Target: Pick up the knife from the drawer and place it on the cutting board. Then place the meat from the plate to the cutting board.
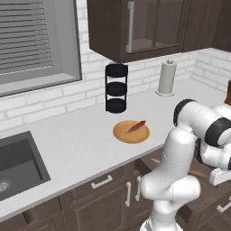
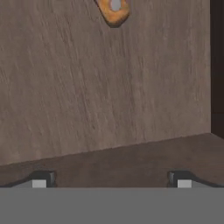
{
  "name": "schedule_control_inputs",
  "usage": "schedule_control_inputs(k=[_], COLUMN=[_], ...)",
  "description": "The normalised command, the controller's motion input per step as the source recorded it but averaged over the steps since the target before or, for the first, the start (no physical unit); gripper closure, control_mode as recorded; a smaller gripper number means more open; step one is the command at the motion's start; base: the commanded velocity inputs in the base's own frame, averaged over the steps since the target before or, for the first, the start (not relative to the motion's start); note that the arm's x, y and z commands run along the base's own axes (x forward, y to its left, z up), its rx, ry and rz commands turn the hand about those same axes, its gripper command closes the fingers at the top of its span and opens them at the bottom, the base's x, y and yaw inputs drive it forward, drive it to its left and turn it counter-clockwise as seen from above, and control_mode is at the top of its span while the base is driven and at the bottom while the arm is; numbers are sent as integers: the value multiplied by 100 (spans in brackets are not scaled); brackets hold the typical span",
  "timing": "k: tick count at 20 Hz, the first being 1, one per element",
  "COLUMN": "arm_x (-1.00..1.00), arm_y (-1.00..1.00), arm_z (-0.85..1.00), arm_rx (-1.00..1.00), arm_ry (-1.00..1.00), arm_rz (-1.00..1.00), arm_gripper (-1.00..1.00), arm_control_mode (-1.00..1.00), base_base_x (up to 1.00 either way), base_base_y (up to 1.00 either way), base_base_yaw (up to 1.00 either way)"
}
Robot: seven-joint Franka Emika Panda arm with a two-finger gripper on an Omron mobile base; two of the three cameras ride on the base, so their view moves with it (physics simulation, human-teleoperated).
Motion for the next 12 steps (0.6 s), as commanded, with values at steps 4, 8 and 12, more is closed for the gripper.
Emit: schedule_control_inputs(k=[4, 8, 12], arm_x=[8, 15, 7], arm_y=[-1, 8, 46], arm_z=[100, 92, 13], arm_rx=[13, 3, 0], arm_ry=[0, 0, 0], arm_rz=[21, 24, 18], arm_gripper=[-100, -100, -100], arm_control_mode=[-100, -100, -100], base_base_x=[0, 0, 0], base_base_y=[0, 0, 0], base_base_yaw=[0, 0, 0])
